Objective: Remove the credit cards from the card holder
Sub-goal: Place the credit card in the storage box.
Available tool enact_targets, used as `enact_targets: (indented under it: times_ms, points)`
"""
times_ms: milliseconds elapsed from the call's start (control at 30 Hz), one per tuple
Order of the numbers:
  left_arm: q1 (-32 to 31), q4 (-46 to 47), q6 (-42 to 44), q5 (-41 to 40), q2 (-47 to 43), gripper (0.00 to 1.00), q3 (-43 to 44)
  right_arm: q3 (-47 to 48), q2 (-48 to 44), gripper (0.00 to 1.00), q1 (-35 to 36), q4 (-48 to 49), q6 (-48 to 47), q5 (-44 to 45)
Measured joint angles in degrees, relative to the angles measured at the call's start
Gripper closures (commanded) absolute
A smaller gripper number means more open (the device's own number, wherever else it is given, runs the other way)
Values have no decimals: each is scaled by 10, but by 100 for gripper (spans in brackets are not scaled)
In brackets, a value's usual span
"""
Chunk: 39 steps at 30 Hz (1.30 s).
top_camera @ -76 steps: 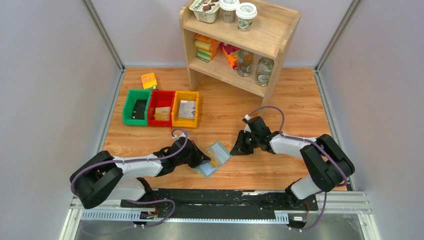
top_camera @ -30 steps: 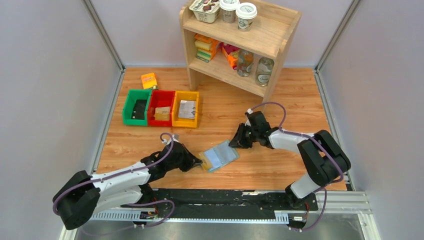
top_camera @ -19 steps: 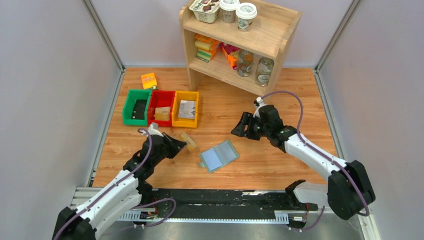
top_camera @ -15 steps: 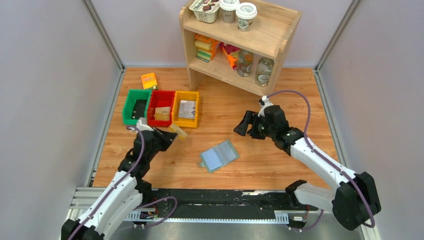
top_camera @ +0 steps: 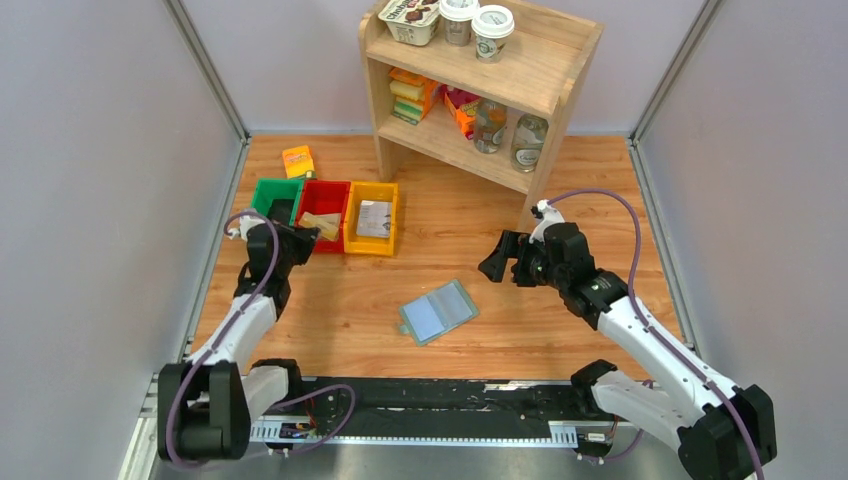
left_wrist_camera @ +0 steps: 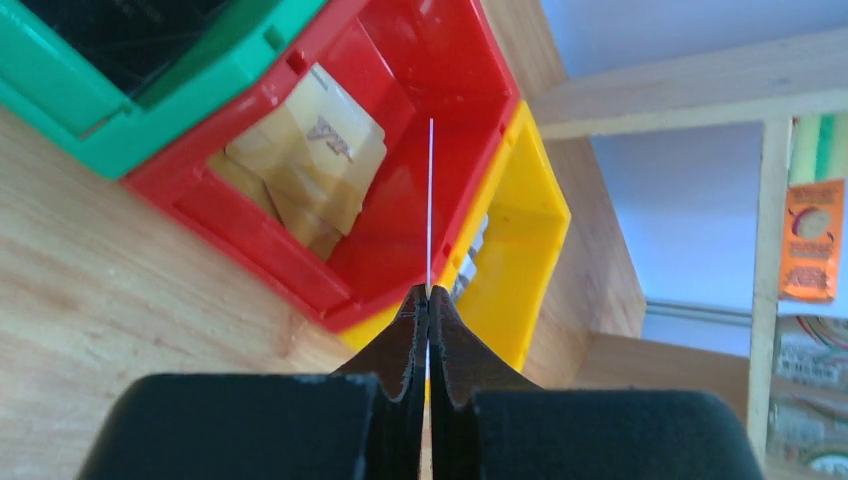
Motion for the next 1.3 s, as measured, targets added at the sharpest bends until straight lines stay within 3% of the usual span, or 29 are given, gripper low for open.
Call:
enact_targets:
  times_ms: [400,667,900,1300]
  points:
    - [7,114,-27,-26,212,100,77,0,5,5,-9,-4,-36,2]
    - [7,134,-59,-10,291,79,82,-2,6,5,-15,-4,-47,1]
    - [7,114,-61,-5,278,66,82,-4,6,5,-20,-14,-49,2]
    - [3,-60,-28,23,110,64,82,-3,17,6,-20,-30,-51,-27]
